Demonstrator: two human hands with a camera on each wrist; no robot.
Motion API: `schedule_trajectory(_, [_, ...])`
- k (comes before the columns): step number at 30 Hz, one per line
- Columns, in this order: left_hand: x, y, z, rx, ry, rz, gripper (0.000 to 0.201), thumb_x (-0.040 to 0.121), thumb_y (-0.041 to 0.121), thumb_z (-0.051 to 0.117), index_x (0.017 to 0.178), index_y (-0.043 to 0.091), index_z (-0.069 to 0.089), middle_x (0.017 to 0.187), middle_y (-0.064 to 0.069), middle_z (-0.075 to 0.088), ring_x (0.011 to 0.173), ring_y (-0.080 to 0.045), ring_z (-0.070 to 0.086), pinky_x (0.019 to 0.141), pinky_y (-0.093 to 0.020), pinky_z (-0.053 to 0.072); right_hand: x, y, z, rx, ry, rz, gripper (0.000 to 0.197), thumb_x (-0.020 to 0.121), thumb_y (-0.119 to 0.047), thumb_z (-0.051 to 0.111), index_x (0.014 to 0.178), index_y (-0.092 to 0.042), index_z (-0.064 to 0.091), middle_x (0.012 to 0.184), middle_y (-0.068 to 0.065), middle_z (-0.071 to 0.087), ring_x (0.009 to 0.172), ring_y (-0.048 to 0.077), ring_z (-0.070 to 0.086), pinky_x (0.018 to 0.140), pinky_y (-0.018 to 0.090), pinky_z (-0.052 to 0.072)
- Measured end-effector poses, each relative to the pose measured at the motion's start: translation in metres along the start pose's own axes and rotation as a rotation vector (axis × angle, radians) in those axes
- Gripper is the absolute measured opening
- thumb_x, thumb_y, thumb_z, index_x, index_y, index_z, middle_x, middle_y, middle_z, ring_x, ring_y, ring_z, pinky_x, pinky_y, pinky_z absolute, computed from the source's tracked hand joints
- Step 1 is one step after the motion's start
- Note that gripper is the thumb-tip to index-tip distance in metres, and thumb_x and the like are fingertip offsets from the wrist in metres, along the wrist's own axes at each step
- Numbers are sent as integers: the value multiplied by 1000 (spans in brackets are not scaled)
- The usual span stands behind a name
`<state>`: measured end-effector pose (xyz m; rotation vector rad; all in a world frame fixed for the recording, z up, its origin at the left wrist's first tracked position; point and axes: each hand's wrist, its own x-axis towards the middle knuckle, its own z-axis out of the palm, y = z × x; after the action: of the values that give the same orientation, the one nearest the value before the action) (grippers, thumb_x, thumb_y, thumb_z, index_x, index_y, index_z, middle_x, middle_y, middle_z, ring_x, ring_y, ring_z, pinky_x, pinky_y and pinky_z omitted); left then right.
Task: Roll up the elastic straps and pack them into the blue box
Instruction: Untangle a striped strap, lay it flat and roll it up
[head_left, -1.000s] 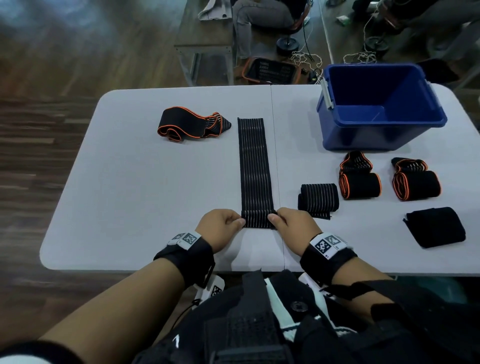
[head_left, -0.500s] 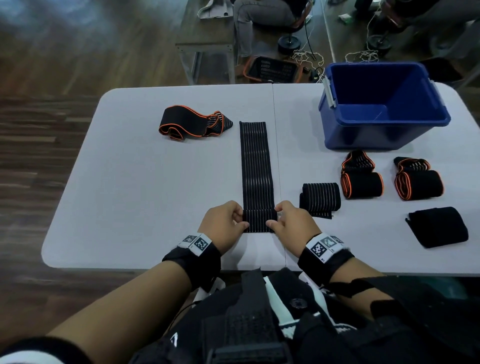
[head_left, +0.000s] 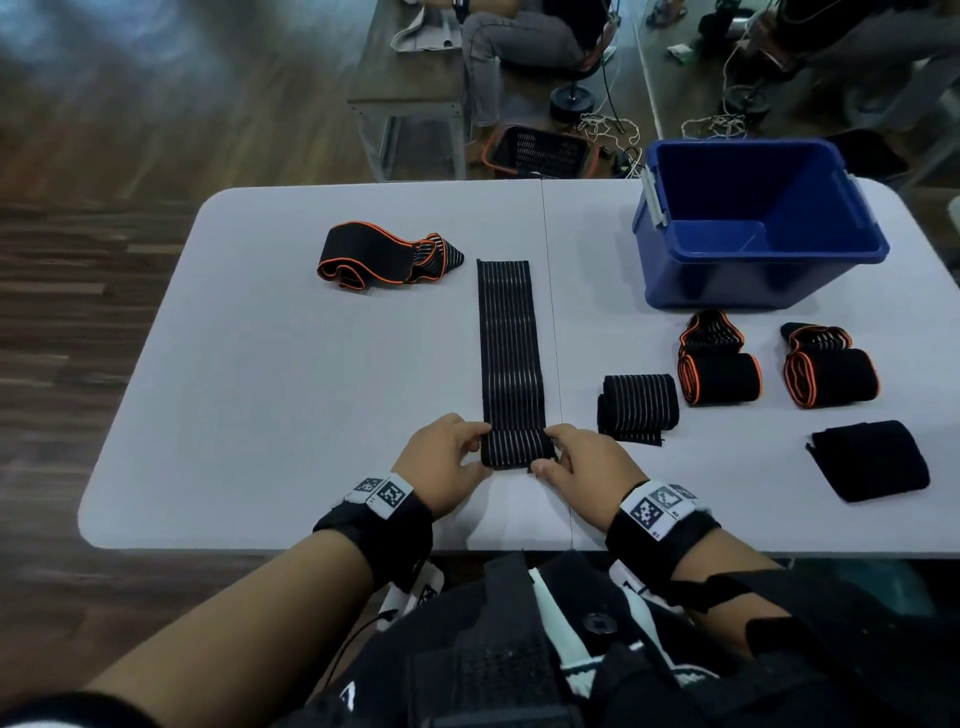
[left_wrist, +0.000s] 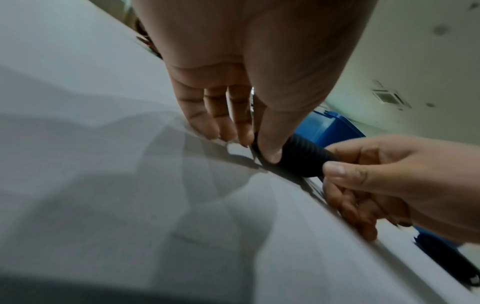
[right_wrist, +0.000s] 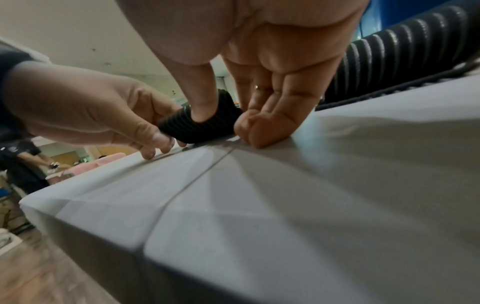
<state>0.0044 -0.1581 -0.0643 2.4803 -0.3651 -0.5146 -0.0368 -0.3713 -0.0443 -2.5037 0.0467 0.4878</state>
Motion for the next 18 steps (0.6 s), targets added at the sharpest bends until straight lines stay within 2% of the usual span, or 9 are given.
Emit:
schedule_trajectory(2, [0,2,-3,-44,17,-37,26,91,31,67,116,25,72,88,9,60,83,-10,57,72,-21,38,2,3,0,32,6,33,28,97,-40,54,109,-17,63,92,2,66,90,21,62,76,31,47])
schedule_trajectory(4, [1,2,-5,-113,27,-95,20,95,36,64,104,23,77,79,12,64,74,-2,57,64,-13,36,4,5,2,54,12,59,29,99,-41,49,96,-17,64,84,-2,64,82,19,60,70,29,43])
schedule_trajectory(6, [2,1,-6,-181,42,-170,22,93,41,67,91,22,79,71,14,67,68,3,58,60,-12,37,6,6,3,69,17,71,32,101,-40,46,89,-16,64,79,-2,63,79,18,59,69,30,44])
schedule_trajectory(10, [3,-1,-5,-258,52,-275,35,87,50,71,71,19,76,71,3,74,67,-9,66,62,-23,48,5,5,5,49,11,81,36,102,-36,44,85,-12,66,81,3,67,80,20,61,75,34,49])
schedule_trajectory(12, [3,0,-4,-250,43,-287,41,87,53,70,68,16,75,70,1,75,66,-12,66,64,-26,51,5,4,5,42,9,96,35,101,-36,44,85,-12,65,81,2,67,80,20,61,75,34,50])
schedule_trajectory(14, [2,0,-3,-238,23,-284,44,87,54,69,67,16,74,70,0,75,71,-16,69,69,-29,54,5,4,6,70,42,128,26,99,-35,48,89,-15,59,79,0,64,78,19,60,72,35,50])
schedule_trajectory(16, [1,2,-4,-222,8,-275,45,88,54,67,68,15,74,70,0,75,73,-17,70,72,-31,55,3,3,7,95,89,123,16,97,-34,53,100,-18,50,81,-1,63,75,17,61,69,35,51])
schedule_trajectory(18, [0,4,-5,-189,-3,-254,46,90,52,65,68,13,74,70,-1,74,73,-18,69,73,-32,54,1,1,8,92,82,70,25,95,-33,58,113,-21,45,90,-1,66,77,16,62,72,34,51])
